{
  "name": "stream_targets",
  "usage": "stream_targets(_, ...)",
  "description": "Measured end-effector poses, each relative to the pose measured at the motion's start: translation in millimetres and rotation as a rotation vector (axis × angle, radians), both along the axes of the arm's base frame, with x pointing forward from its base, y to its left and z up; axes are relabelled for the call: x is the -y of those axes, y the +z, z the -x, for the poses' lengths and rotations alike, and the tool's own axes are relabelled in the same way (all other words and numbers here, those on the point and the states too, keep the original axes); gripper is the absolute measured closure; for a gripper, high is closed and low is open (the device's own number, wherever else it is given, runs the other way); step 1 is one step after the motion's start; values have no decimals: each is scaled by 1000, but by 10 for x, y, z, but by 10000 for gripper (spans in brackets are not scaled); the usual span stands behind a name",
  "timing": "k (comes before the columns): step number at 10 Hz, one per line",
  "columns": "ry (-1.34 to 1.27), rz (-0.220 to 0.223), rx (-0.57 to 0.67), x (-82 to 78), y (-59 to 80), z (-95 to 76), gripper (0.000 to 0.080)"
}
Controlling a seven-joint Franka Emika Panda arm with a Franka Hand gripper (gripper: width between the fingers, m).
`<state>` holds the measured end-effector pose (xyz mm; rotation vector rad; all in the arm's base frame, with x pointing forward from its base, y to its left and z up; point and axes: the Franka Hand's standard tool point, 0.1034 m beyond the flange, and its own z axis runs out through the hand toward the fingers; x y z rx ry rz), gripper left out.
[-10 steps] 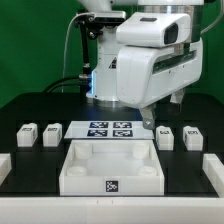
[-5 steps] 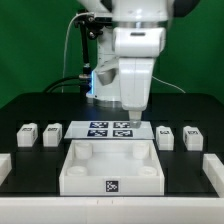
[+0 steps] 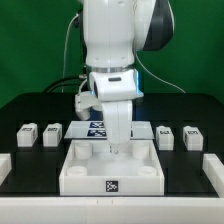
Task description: Assemble one leg
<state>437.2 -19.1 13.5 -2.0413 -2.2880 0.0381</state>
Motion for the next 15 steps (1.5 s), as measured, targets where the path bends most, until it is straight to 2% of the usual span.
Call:
stream_targets(2, -10, -3, -13, 29, -66, 31, 150)
stream_targets(3, -10, -3, -13, 30, -66, 30, 277)
stream_targets(4, -11, -3, -13, 32, -66, 31, 277)
stream_targets(5, -11, -2, -14, 33, -66, 32, 414)
stream_targets(6, -11, -2, -14, 34, -67, 32, 603)
stream_targets(7, -11, -2, -14, 35, -67, 32, 603)
stream_targets(8, -14, -2, -9, 40, -61, 20, 738)
stream_targets(15, -16, -1, 4, 47, -52, -6, 738)
